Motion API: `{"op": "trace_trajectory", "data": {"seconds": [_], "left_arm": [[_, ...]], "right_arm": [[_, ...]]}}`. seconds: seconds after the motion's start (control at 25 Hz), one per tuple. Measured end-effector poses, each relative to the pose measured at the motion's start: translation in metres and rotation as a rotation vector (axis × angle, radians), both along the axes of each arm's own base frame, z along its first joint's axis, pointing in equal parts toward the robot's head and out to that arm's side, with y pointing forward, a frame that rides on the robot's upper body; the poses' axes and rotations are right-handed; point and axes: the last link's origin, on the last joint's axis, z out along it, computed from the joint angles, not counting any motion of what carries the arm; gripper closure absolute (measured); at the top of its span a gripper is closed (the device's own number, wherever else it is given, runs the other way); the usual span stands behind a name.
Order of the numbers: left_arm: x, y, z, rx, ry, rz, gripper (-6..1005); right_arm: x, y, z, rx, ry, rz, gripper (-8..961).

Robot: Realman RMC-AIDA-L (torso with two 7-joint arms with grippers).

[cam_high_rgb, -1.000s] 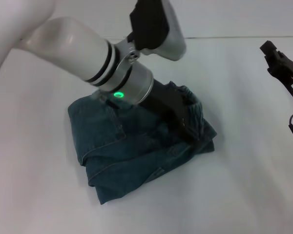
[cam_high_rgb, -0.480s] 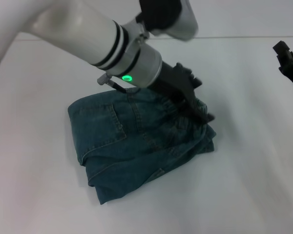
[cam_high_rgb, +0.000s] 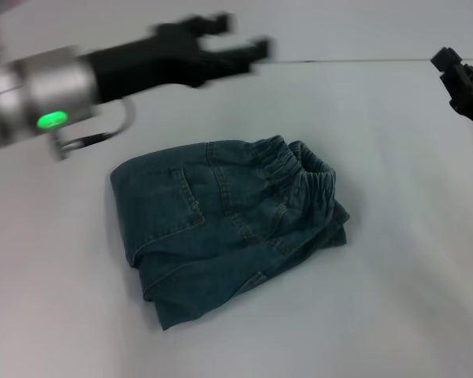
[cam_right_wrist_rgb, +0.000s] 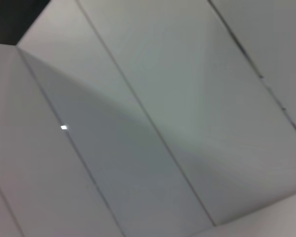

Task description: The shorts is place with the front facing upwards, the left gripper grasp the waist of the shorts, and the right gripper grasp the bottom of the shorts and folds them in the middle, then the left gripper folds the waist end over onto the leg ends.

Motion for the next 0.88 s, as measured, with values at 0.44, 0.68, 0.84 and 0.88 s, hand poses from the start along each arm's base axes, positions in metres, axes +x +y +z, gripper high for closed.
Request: {"op": "trace_trajectory", "data": {"seconds": [0.44, 0.68, 0.84, 0.88], "left_arm": [[-0.104, -0.077, 0.046, -0.020, -0.143, 0.117, 62], [-0.138, -0.109, 0.051, -0.162, 0.006, 0.171, 64], [-0.152, -0.118, 0.047, -0.219, 0.076, 0.226, 65], [-0.155, -0.118, 0.045, -0.233, 0.096, 0.242, 65]], "right_arm": [[-0.021, -0.023, 0.039, -0.292, -0.164, 0.413, 622], [-0.024, -0.037, 0.056, -0.574, -0.291, 0.491, 407], [-0.016, -0.040, 0.049, -0.776, -0.414, 0.423, 283], [-0.014, -0.040, 0.047, -0.793, -0.427, 0.405, 253]]}}
